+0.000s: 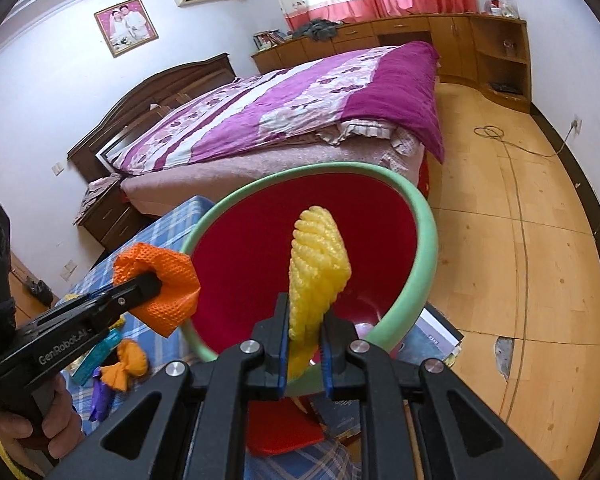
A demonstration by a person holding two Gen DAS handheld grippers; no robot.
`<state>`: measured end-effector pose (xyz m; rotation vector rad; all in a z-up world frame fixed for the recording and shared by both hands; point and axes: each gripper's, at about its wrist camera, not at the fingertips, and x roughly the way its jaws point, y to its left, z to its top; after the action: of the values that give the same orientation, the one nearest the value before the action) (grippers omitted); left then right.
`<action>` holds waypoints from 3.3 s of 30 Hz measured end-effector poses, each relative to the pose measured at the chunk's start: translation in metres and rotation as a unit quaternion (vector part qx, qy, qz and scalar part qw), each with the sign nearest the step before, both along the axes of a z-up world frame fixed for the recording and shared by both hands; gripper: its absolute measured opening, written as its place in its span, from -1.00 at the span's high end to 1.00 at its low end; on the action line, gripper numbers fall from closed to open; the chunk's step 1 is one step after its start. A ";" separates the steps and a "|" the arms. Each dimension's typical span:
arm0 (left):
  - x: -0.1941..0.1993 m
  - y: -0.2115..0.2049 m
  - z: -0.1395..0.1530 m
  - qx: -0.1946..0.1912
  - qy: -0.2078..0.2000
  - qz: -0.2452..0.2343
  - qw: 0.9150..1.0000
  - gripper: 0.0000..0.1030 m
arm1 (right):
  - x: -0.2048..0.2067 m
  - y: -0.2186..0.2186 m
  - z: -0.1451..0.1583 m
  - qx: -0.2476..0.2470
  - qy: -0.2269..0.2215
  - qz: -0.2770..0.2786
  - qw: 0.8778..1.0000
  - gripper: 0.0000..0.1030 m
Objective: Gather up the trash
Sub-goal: 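Carry the orange mesh bag and yellow foam net over the red bucket with both tools, then open the left tool and right tool to drop both items into the bucket, then move both tools back over the items on the bed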
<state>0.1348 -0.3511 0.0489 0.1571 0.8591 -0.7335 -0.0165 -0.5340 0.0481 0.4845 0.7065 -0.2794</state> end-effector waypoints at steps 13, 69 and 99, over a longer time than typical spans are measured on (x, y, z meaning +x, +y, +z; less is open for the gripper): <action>-0.003 -0.015 0.000 -0.005 0.001 -0.024 1.000 0.18 | -0.006 -0.005 -0.002 0.018 -0.006 -0.008 1.000 0.20; -0.103 0.253 0.011 -0.014 0.002 0.167 0.986 0.18 | -0.065 0.180 0.021 0.001 -0.020 0.117 0.993 -0.06; -0.113 0.300 -0.044 0.025 0.046 0.196 0.979 0.18 | -0.061 0.216 0.001 0.005 0.014 0.151 0.988 -0.09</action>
<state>0.0221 -0.0509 0.0048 -0.0037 0.9624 -0.3506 -0.0773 -0.3182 0.0488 0.3770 0.7970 0.0018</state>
